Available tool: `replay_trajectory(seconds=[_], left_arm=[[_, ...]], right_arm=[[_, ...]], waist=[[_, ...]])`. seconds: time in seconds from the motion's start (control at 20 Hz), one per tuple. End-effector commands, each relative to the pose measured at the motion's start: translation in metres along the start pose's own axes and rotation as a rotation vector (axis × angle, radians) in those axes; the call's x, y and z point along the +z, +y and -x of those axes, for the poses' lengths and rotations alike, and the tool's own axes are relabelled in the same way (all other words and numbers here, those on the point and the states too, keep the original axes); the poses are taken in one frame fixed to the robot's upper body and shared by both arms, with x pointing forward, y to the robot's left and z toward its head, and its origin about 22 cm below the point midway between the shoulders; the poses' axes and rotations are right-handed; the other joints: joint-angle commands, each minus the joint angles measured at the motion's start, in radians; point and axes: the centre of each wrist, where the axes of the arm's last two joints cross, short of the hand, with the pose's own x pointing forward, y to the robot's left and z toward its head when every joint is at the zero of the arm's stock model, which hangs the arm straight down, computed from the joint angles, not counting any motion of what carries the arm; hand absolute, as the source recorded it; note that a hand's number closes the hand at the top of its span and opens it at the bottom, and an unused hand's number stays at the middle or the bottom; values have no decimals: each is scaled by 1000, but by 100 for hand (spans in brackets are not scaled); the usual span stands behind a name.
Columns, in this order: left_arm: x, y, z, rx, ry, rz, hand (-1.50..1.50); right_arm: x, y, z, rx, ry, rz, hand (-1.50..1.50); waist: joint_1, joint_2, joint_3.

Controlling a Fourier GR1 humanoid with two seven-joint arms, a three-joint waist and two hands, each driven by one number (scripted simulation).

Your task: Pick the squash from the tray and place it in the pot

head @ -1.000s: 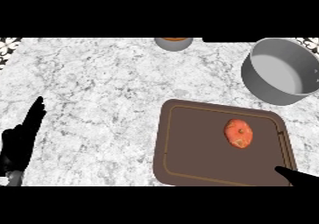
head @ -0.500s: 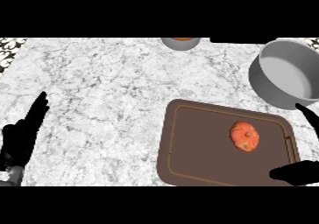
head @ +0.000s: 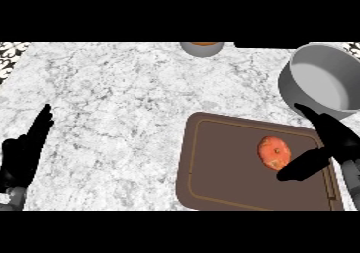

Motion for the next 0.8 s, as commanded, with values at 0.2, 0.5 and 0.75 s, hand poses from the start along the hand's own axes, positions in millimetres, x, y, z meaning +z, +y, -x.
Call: replay_trajectory(seconds=[0.2,0.5,0.75], left_arm=[[4,16,-9,-12,9,-1,0],[11,2,0,5,-2,-17,0],[12,4,-1,4,8,-2,0]], right_arm=[[-24,12,-15,116,179,-59,-150],[-42,12,-28,139,187,-83,-150],[-56,49,-28,147,232,-131,-150]], waist=[[-12,-4,1],[-14,-4,1],[-14,-4,1]])
